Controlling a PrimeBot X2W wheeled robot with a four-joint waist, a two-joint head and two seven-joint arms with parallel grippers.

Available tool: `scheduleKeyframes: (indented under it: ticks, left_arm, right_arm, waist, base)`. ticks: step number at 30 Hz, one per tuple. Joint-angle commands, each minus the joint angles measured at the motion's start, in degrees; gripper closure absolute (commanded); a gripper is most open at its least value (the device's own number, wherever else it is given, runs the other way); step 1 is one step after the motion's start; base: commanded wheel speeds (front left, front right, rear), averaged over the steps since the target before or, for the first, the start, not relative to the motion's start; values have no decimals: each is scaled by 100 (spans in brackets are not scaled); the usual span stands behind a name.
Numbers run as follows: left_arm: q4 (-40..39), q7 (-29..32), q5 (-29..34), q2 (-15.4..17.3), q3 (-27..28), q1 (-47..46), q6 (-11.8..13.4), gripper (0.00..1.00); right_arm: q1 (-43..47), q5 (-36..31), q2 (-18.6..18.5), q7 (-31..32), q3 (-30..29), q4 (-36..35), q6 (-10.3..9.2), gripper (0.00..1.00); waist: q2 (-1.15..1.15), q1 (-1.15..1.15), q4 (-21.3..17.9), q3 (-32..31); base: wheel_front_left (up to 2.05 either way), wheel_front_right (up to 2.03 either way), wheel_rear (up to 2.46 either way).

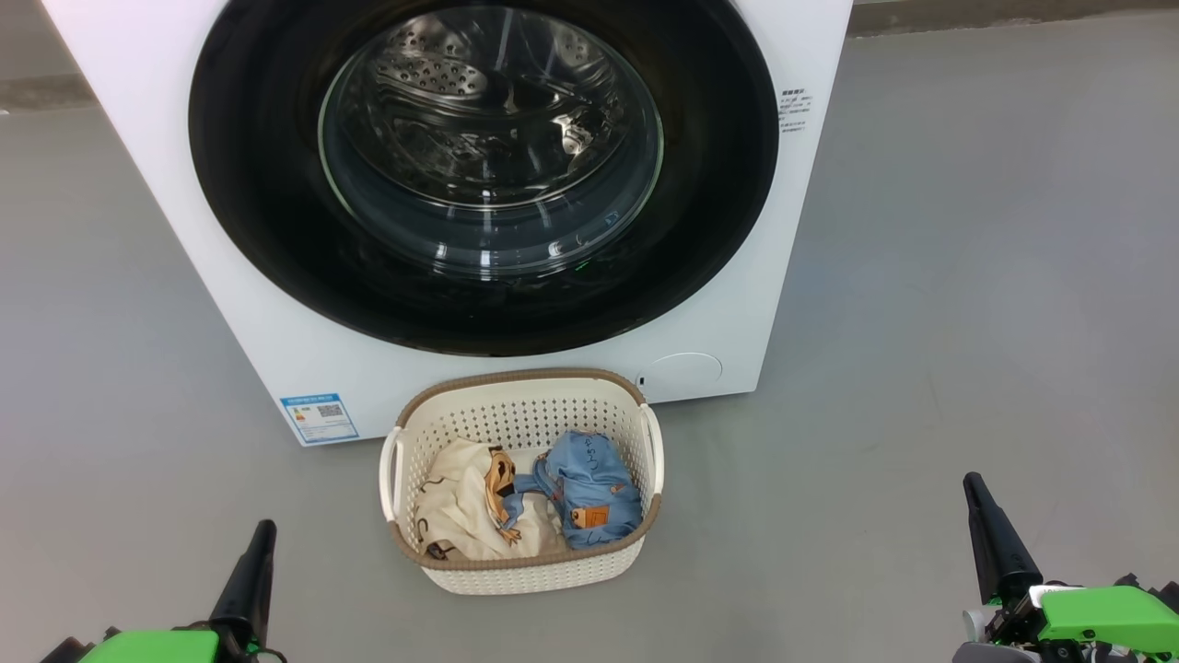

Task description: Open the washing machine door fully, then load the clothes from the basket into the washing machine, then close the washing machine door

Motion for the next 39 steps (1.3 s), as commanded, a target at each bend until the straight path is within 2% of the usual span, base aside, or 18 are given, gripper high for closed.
scheduleKeyframes:
  ticks: [1, 39]
  left_arm:
    - [-107, 12, 81, 55, 198, -260, -18, 100]
    - [-107, 12, 81, 55, 197, -260, -18, 100]
  right_arm:
    - [-247, -68, -40, 45, 143, -138, 9, 100]
    - [-247, -67, -40, 45, 144, -138, 9, 100]
  waist:
    - [0, 0, 0, 0]
    - [0, 0, 0, 0]
  base:
    - [0, 0, 0]
    - [0, 0, 0]
